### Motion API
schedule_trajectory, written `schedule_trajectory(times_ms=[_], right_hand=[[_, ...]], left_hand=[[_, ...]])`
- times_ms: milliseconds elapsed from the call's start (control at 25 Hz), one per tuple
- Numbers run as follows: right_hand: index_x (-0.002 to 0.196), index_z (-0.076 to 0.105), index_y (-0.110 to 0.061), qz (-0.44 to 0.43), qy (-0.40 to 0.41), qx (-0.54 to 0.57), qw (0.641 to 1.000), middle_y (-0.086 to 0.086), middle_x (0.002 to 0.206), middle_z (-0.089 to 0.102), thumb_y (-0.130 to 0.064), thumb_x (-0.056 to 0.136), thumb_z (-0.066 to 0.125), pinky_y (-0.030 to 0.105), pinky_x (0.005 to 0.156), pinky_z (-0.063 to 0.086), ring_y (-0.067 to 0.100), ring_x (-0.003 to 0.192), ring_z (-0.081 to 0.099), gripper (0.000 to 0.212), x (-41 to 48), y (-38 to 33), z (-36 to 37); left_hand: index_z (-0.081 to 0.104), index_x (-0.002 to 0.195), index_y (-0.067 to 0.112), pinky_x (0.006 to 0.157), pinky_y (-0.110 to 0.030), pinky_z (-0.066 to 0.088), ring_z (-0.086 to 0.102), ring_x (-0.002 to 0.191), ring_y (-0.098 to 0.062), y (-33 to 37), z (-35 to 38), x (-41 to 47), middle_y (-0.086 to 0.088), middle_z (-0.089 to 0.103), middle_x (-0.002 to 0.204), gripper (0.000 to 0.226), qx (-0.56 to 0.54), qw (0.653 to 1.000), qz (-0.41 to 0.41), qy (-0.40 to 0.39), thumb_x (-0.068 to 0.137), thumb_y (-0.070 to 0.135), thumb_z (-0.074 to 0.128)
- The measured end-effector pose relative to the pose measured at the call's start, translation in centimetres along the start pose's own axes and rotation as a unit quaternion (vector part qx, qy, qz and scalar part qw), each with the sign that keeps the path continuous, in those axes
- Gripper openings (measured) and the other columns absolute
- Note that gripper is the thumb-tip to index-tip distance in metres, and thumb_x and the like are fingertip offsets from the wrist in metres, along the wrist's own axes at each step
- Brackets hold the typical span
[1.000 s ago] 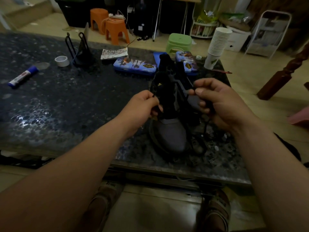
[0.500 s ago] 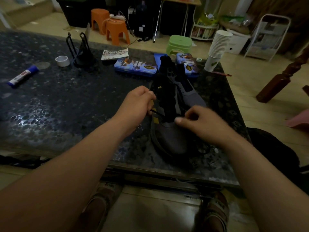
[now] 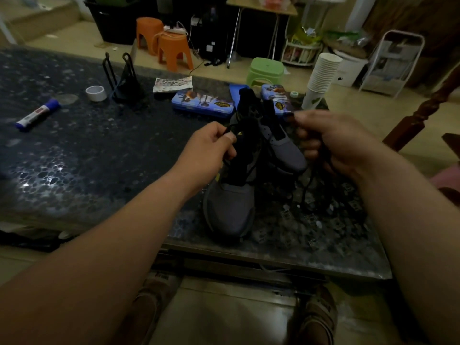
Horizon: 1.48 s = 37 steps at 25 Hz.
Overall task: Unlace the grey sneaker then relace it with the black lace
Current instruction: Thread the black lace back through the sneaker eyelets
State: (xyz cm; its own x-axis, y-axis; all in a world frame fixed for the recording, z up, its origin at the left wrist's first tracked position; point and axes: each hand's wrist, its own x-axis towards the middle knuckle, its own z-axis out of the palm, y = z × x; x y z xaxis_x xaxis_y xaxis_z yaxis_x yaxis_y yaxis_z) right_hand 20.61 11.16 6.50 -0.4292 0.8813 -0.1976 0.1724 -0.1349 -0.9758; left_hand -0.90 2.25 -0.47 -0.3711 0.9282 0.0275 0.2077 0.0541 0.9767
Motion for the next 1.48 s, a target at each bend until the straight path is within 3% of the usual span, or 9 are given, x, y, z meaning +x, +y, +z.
schedule_trajectory(times_ms=[200, 280, 360, 520, 760, 920, 1040, 1240, 1480], right_hand=[[0.144, 0.048, -0.010, -0.060, 0.041, -0.046, 0.996, 0.016, 0.110, 0.068, -0.005, 0.103, 0.053, 0.028, 0.061, 0.048, 0.015, 0.071, 0.062, 0.041, 4.3, -5.1, 1.1], [0.143, 0.050, -0.017, -0.072, 0.094, -0.302, 0.946, 0.012, 0.126, 0.065, -0.023, 0.100, 0.062, 0.034, 0.078, 0.048, 0.023, 0.098, 0.065, 0.045, 4.0, -4.5, 1.3], [0.124, 0.062, -0.016, -0.125, 0.180, -0.432, 0.875, 0.005, 0.119, 0.066, -0.029, 0.099, 0.062, 0.033, 0.081, 0.044, 0.026, 0.107, 0.062, 0.028, 2.0, -1.3, 1.8], [0.093, 0.068, -0.016, -0.016, 0.076, -0.336, 0.939, 0.004, 0.085, 0.070, -0.052, 0.095, 0.066, 0.043, 0.077, 0.055, 0.021, 0.081, 0.067, 0.036, -1.9, 5.8, 6.4], [0.086, 0.060, -0.022, -0.002, 0.089, -0.436, 0.895, -0.002, 0.080, 0.064, -0.056, 0.092, 0.067, 0.038, 0.069, 0.053, 0.021, 0.078, 0.063, 0.036, -0.1, 7.0, 7.8], [0.089, 0.071, -0.003, 0.075, 0.054, -0.303, 0.949, 0.016, 0.074, 0.065, -0.049, 0.094, 0.071, 0.030, 0.058, 0.043, 0.021, 0.066, 0.061, 0.046, 0.4, 5.7, 7.0], [0.079, 0.062, -0.013, 0.080, 0.078, -0.274, 0.955, 0.006, 0.069, 0.059, -0.039, 0.093, 0.074, 0.028, 0.055, 0.041, 0.018, 0.063, 0.057, 0.032, 0.5, 5.7, 8.2], [0.079, 0.062, -0.014, 0.079, 0.078, 0.000, 0.994, 0.004, 0.069, 0.059, -0.012, 0.092, 0.060, 0.031, 0.060, 0.040, 0.017, 0.063, 0.052, 0.013, -0.6, 2.9, 8.7], [0.093, 0.061, -0.010, -0.031, 0.056, 0.134, 0.989, 0.000, 0.058, 0.054, -0.014, 0.108, 0.044, 0.026, 0.053, 0.043, 0.018, 0.057, 0.051, 0.023, -1.4, -5.7, 6.9]], left_hand=[[0.070, 0.093, 0.018, 0.067, -0.021, 0.050, 0.061, 0.072, -0.010, 0.0, -0.6, 1.3, 0.002, 0.069, 0.076, 0.017, -0.078, 0.996, 0.003, 0.048, 0.104, 0.019, 0.058], [0.071, 0.096, 0.019, 0.064, -0.020, 0.046, 0.059, 0.071, -0.009, -0.2, -1.0, 1.4, 0.001, 0.069, 0.081, 0.013, -0.062, 0.998, -0.004, 0.025, 0.103, 0.019, 0.061], [0.072, 0.103, 0.018, 0.066, -0.021, 0.045, 0.059, 0.074, -0.008, -0.6, -1.2, 1.2, 0.002, 0.069, 0.086, 0.012, -0.019, 0.999, -0.033, -0.027, 0.103, 0.025, 0.063], [0.068, 0.104, 0.015, 0.071, -0.029, 0.053, 0.066, 0.083, -0.015, -1.0, -1.8, 0.4, -0.001, 0.071, 0.093, 0.011, 0.048, 0.992, -0.074, -0.086, 0.100, 0.025, 0.066], [0.065, 0.093, 0.013, 0.064, -0.028, 0.054, 0.068, 0.069, -0.017, -2.4, -2.5, -1.0, -0.005, 0.072, 0.078, 0.018, 0.137, 0.973, -0.086, -0.165, 0.103, 0.028, 0.063], [0.068, 0.094, 0.013, 0.059, -0.020, 0.050, 0.065, 0.063, -0.003, -1.1, -2.1, -0.7, 0.001, 0.071, 0.080, 0.026, 0.097, 0.987, -0.037, -0.120, 0.108, 0.029, 0.053], [0.070, 0.088, 0.016, 0.078, -0.032, 0.053, 0.067, 0.078, -0.010, 0.1, -1.8, 0.0, 0.000, 0.074, 0.085, 0.026, 0.049, 0.996, 0.005, -0.073, 0.106, 0.027, 0.055], [0.067, 0.088, 0.012, 0.093, -0.054, 0.055, 0.068, 0.077, -0.021, 3.7, -1.4, 0.2, -0.001, 0.072, 0.074, 0.025, 0.002, 0.997, 0.014, -0.082, 0.106, 0.024, 0.054], [0.064, 0.090, 0.007, 0.068, -0.036, 0.052, 0.062, 0.065, -0.022, 12.3, -2.4, 0.6, -0.006, 0.066, 0.069, 0.026, -0.016, 0.996, 0.052, -0.069, 0.106, 0.012, 0.045]])
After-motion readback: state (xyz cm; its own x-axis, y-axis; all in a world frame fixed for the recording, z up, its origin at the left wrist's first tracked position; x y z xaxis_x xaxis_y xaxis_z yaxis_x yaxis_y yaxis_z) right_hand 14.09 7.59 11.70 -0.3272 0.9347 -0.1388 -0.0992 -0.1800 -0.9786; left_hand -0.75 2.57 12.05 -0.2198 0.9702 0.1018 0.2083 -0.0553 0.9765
